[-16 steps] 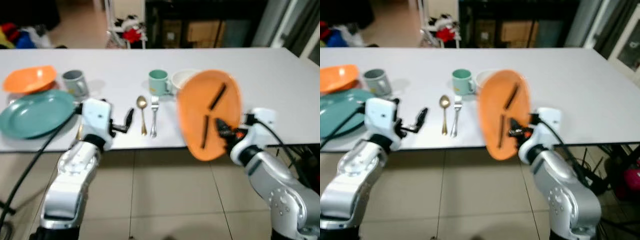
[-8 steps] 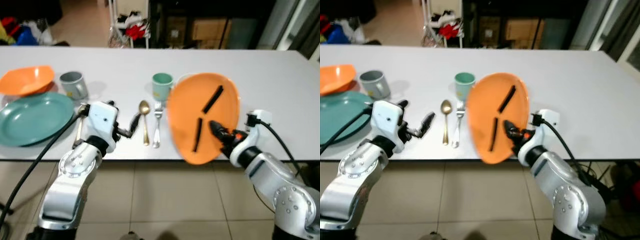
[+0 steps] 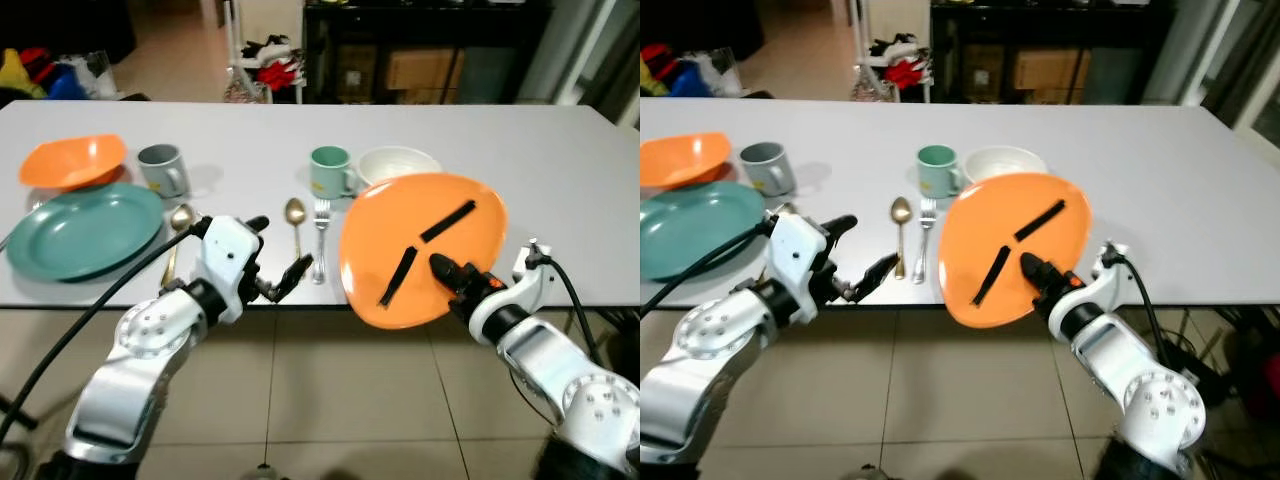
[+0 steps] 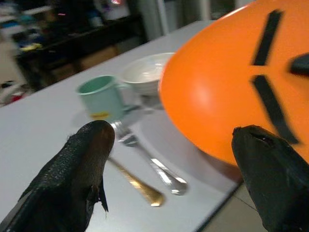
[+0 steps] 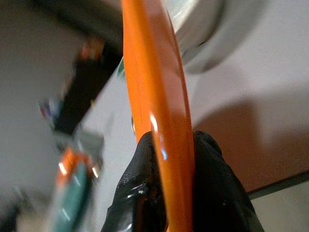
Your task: Setting the table
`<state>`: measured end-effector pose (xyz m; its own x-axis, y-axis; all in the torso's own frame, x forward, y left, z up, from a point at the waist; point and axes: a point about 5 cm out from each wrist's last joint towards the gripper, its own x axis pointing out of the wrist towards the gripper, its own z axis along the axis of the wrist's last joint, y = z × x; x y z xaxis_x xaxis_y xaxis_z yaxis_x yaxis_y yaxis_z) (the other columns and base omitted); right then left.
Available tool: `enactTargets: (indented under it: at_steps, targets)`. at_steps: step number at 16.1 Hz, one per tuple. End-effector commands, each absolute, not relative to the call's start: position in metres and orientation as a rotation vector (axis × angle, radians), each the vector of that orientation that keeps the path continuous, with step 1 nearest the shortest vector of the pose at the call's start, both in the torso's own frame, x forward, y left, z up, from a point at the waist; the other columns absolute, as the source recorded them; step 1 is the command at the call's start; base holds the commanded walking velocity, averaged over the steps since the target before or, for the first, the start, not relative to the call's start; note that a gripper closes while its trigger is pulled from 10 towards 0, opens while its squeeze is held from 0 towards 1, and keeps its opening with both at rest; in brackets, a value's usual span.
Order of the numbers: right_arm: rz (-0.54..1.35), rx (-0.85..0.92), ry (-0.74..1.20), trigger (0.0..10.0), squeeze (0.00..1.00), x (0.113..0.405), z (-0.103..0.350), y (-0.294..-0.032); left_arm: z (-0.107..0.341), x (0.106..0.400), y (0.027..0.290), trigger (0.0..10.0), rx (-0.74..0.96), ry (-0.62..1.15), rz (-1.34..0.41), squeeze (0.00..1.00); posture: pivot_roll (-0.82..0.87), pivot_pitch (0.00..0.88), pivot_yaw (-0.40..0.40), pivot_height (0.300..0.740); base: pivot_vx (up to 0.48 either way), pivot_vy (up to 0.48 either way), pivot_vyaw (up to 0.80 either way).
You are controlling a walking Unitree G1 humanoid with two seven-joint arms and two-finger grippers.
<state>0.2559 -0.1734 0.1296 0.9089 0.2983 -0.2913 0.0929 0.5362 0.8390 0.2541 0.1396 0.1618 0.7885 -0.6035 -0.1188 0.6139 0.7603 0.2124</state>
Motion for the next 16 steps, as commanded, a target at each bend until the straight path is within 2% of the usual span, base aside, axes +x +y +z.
enactTargets:
  at_steps: [1, 5, 11, 16]
  targets:
    - [0.139, 1.113, 0.420, 10.0, 0.00, 0.260, 0.132, -0.169, 0.165, 0.251, 0.137, 10.0, 0.245, 0.041, -0.701, 0.00, 0.08, 0.000, 0.042, 0.740, 0.000, 0.000, 0.00]
    - [0.060, 1.235, 0.497, 10.0, 0.00, 0.269, 0.118, -0.174, 0.165, 0.251, 0.131, 10.0, 0.238, 0.037, -0.742, 0.00, 0.08, 0.000, 0.051, 0.740, 0.000, 0.000, 0.00]
    - [0.044, 1.260, 0.601, 10.0, 0.00, 0.288, 0.109, -0.188, 0.166, 0.252, 0.130, 10.0, 0.240, 0.032, -0.754, 0.00, 0.09, 0.000, 0.047, 0.740, 0.000, 0.000, 0.00]
    - [0.049, 1.202, 0.717, 10.0, 0.00, 0.306, 0.092, -0.192, 0.165, 0.253, 0.129, 10.0, 0.249, 0.033, -0.760, 0.00, 0.09, 0.000, 0.045, 0.740, 0.000, 0.000, 0.00]
